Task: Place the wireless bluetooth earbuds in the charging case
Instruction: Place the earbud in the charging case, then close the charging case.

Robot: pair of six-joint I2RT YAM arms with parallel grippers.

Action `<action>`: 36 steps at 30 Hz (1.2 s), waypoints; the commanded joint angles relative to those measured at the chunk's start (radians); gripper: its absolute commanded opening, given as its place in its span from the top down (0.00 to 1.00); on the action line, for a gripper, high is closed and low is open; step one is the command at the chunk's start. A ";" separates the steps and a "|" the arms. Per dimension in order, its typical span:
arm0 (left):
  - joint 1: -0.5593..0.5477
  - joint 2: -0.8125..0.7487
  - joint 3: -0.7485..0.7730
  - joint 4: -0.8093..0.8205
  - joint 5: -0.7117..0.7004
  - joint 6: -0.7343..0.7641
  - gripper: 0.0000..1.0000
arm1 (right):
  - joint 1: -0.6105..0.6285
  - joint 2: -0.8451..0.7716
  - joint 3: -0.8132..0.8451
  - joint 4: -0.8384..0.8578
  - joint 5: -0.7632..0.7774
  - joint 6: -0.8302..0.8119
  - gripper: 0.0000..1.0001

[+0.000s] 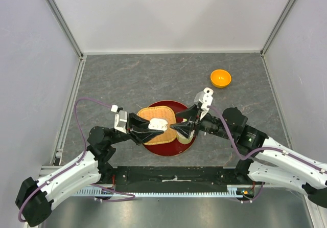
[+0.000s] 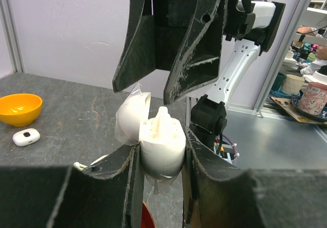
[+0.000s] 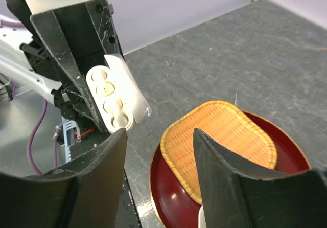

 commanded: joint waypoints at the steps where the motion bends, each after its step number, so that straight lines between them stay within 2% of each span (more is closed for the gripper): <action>1: -0.004 -0.013 0.025 -0.008 -0.010 0.061 0.98 | -0.001 -0.045 0.004 0.047 0.101 0.042 0.35; 4: -0.004 -0.013 0.028 -0.032 -0.008 0.072 0.98 | -0.002 -0.036 0.029 0.014 0.222 0.130 0.24; 9: -0.003 -0.004 0.031 -0.038 -0.005 0.074 0.98 | -0.002 0.073 0.165 -0.128 0.336 0.269 0.23; 11: -0.004 0.001 0.033 -0.038 -0.002 0.074 0.98 | -0.002 0.143 0.225 -0.191 0.313 0.288 0.23; 16: -0.004 0.021 0.050 -0.054 0.021 0.074 0.98 | -0.001 0.232 0.248 -0.188 0.284 0.338 0.23; 31: -0.004 0.053 0.074 -0.080 -0.054 0.055 0.98 | -0.002 0.246 0.215 -0.205 0.037 0.268 0.23; 34: -0.004 0.065 0.083 -0.086 -0.085 0.035 0.98 | -0.001 0.242 0.199 -0.211 0.044 0.266 0.23; 36: -0.003 0.070 0.088 -0.101 -0.100 0.021 0.98 | -0.001 0.223 0.193 -0.226 0.147 0.274 0.23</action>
